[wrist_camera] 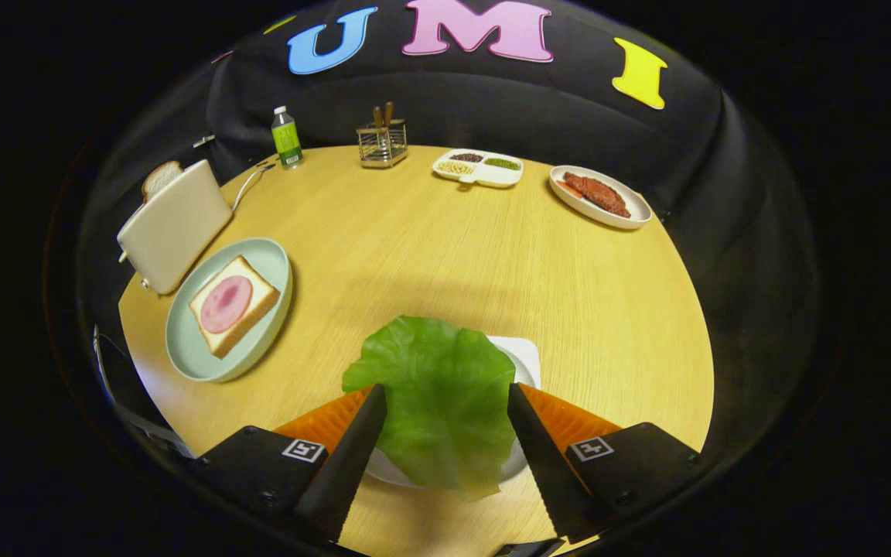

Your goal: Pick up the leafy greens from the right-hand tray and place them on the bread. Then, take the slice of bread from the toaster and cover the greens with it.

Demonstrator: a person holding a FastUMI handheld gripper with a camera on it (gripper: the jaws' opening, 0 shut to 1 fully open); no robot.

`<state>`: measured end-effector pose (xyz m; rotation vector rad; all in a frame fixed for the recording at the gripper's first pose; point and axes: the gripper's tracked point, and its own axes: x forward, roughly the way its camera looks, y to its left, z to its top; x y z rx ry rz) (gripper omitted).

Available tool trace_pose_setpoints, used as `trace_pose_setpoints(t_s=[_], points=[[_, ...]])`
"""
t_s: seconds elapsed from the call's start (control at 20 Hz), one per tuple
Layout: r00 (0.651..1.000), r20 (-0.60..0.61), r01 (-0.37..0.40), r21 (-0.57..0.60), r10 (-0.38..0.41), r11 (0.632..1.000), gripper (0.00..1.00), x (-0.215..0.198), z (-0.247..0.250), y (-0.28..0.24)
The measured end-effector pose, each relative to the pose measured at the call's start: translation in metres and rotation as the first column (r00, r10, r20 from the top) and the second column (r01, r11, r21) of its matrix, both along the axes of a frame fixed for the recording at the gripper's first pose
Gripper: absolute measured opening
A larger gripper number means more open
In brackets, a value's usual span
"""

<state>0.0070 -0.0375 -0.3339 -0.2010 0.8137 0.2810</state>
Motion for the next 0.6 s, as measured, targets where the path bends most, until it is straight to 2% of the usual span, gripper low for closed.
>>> trace_pose_setpoints(t_s=[0.1, 0.3, 0.4, 0.45, 0.55, 0.6], points=[[0.999, -0.034, -0.020, 0.010, 0.021, 1.000, 0.98, -0.0016, -0.0125, 0.0033], [0.998, -0.054, -0.026, 0.015, 0.027, 1.000, 0.79, -0.0023, -0.0144, 0.0057], [0.998, -0.057, -0.023, 0.014, 0.024, 1.000, 0.79, -0.0028, -0.0135, 0.0063], [0.998, -0.055, -0.014, 0.015, 0.015, 1.000, 0.61, -0.0028, -0.0127, 0.0057], [0.998, -0.066, -0.007, 0.005, 0.007, 1.000, 0.54, -0.0026, -0.0129, 0.0063], [0.997, -0.071, 0.005, 0.005, -0.005, 1.000, 0.38, -0.0026, -0.0131, 0.0050]])
